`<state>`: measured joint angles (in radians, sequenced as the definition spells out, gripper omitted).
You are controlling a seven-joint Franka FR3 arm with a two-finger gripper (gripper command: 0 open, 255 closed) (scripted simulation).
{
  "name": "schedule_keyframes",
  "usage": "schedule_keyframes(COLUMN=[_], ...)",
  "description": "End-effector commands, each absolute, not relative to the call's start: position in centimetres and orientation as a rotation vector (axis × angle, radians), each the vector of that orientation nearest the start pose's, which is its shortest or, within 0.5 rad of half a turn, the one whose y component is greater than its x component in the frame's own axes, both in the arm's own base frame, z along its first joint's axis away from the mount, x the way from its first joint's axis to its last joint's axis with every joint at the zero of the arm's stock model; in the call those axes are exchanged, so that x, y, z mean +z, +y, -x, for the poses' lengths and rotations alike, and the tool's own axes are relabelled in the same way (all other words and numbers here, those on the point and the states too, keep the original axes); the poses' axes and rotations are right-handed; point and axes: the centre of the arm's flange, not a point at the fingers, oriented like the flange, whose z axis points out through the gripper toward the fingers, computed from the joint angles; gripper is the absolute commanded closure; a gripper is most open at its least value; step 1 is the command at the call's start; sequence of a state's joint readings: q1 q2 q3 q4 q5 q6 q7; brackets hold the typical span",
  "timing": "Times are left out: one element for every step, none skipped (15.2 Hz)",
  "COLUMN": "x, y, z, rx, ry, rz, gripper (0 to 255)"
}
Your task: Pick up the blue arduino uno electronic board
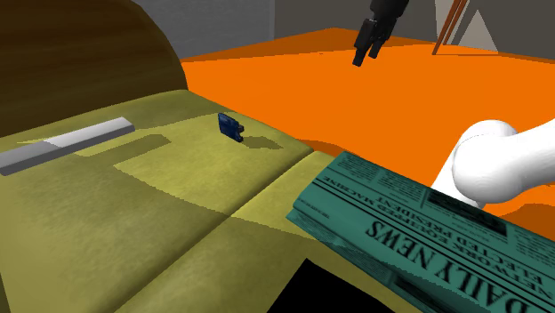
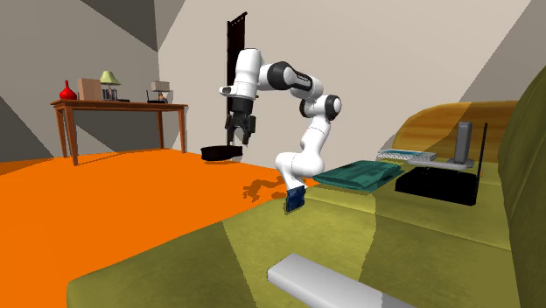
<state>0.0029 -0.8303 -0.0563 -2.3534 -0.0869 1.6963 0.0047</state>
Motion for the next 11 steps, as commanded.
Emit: schedule_keyframes(x=[61.7, 61.6, 61.5, 61.4, 61.3, 61.1, 61.0, 60.8, 60.7, 60.5, 60.4], y=[-3.1, -1.8, -0.6, 0.7, 1.9, 3.2, 4.4, 5.7, 6.9, 8.2, 9.4], z=[-30.6, -31.3, -31.9, -32.5, -33.1, -33.7, -34.3, -34.9, -35.5, -36.1, -36.6], rx=[-0.273, -0.257, -0.24, -0.224, -0.207, -0.19, -0.174, -0.157, -0.14, -0.123, -0.107], ry=[0.064, 0.061, 0.059, 0.057, 0.055, 0.053, 0.051, 0.049, 0.047, 0.045, 0.043], rz=[3.177, 3.18, 3.183, 3.185, 3.188, 3.19, 3.192, 3.195, 3.197, 3.199, 3.201], gripper=[0, 0, 0, 0, 0, 0, 0, 0, 0, 0, 0])
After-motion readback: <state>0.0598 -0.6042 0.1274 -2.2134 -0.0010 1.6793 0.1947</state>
